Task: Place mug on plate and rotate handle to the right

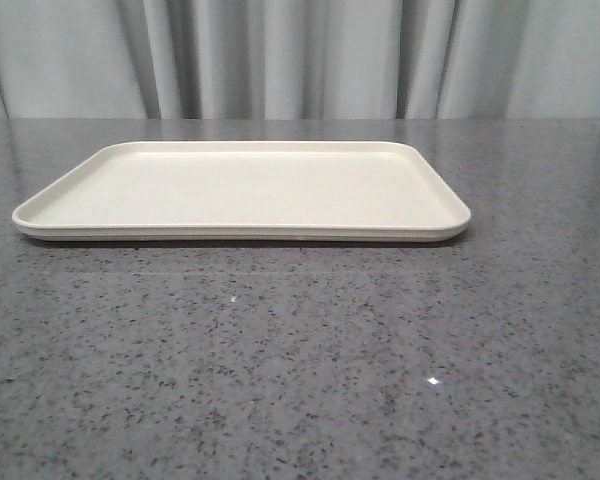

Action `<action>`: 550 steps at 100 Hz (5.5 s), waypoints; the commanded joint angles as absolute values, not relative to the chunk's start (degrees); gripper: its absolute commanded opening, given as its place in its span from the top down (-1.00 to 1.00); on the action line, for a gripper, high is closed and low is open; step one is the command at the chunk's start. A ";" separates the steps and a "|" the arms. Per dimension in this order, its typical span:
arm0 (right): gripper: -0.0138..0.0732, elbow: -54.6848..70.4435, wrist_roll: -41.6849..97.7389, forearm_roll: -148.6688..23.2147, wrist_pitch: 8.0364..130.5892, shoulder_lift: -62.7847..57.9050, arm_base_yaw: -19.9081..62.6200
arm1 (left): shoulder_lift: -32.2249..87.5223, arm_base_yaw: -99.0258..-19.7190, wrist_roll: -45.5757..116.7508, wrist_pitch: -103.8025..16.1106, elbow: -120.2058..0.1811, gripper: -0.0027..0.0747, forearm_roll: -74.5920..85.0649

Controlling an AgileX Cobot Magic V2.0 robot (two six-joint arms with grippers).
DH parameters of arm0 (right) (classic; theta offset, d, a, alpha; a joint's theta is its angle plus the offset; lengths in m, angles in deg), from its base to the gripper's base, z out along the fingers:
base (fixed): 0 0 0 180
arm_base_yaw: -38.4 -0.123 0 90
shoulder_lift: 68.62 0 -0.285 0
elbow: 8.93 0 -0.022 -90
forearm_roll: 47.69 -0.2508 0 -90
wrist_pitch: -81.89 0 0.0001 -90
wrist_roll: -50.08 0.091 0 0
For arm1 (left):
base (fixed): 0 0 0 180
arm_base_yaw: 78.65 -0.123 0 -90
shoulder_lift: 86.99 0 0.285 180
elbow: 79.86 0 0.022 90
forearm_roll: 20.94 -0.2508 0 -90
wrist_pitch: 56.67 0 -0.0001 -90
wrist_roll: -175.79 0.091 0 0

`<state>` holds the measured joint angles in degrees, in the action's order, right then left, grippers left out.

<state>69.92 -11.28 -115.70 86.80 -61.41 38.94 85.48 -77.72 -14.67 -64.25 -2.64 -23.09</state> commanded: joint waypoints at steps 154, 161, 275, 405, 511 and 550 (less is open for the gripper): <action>0.82 37.15 -13.23 -116.91 79.12 -42.32 39.20 | 82.49 -77.77 -15.26 -48.73 -30.48 0.98 -19.31; 0.82 35.12 -13.23 -116.59 78.40 -40.27 39.20 | 80.26 -77.77 -15.26 -48.73 -32.81 0.98 -19.31; 0.82 30.18 -15.57 -116.14 77.36 -35.60 39.20 | 45.44 -77.64 -14.52 -21.07 -67.96 0.98 -19.14; -0.28 30.18 -15.57 -116.14 81.02 -35.60 39.20 | 42.95 -77.64 -11.04 -15.68 -68.58 -0.26 -20.94; -0.32 30.11 -15.86 -116.09 84.47 -35.60 39.20 | 42.95 -77.64 -11.04 -14.57 -68.58 -0.26 -20.94; -0.32 30.00 -18.61 -116.09 82.29 -35.20 39.20 | 42.82 -77.64 -11.04 -8.84 -74.42 -0.26 -24.96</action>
